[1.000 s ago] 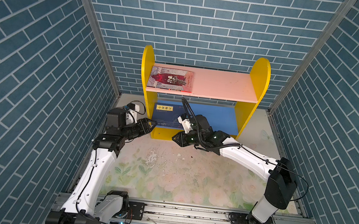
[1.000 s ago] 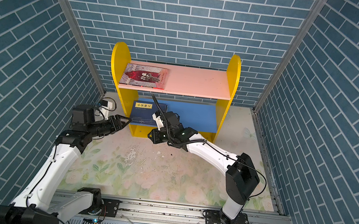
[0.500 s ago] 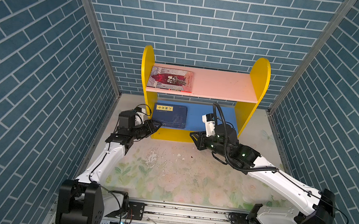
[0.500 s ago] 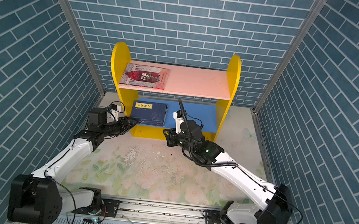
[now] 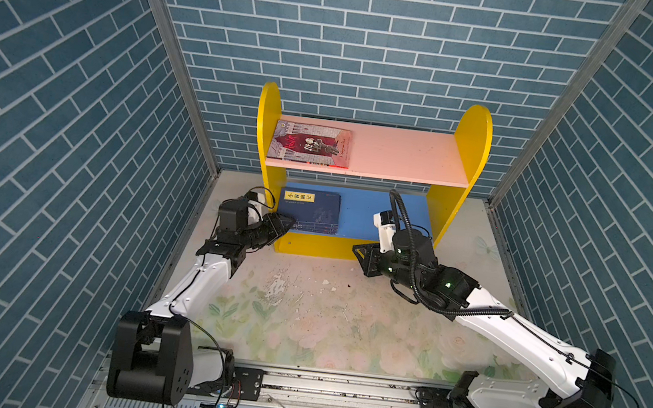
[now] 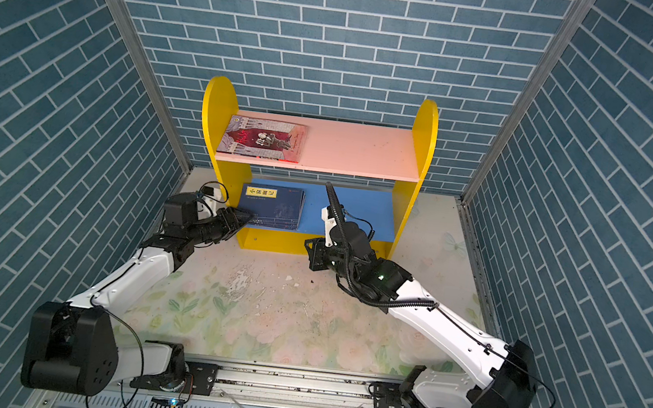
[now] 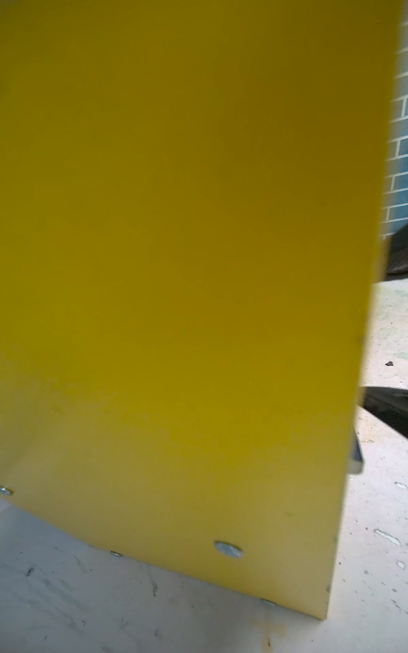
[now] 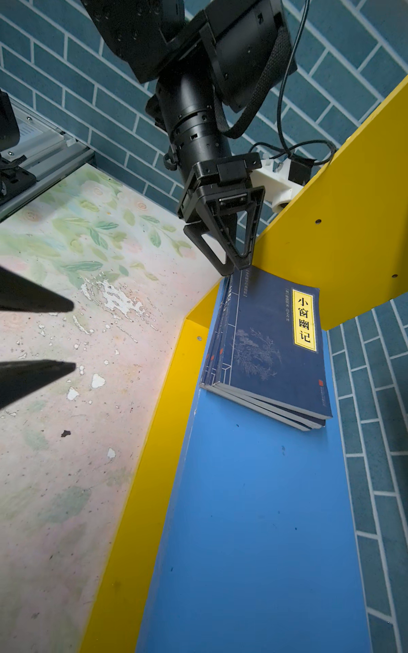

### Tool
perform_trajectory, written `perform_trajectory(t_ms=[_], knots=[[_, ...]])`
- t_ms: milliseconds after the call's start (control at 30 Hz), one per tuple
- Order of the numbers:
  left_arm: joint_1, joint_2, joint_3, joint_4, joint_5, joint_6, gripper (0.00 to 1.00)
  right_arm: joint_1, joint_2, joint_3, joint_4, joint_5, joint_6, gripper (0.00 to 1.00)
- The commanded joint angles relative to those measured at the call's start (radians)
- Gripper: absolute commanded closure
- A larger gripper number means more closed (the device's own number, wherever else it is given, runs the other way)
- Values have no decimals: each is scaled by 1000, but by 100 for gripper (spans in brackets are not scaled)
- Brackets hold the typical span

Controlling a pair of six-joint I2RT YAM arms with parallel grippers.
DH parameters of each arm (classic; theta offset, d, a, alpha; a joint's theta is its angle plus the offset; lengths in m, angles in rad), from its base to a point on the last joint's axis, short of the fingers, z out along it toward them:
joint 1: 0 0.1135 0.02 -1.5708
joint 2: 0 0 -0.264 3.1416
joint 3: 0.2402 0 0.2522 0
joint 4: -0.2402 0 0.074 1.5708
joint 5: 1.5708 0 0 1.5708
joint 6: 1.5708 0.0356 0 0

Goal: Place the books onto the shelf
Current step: 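Open both grippers and withdraw them from the shelf toward the robot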

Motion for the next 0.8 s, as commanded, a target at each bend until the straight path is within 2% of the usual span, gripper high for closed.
perform_trajectory(t_ms=[0, 600, 767], knots=[[-4, 15, 27, 42, -5, -4, 50, 5, -14, 11, -26, 23, 2, 75], [-4, 30, 47, 22, -1, -8, 48, 5, -5, 27, -36, 23, -5, 74], [-4, -25, 41, -45, 3, -6, 47, 6, -17, 29, -59, 30, -8, 70]])
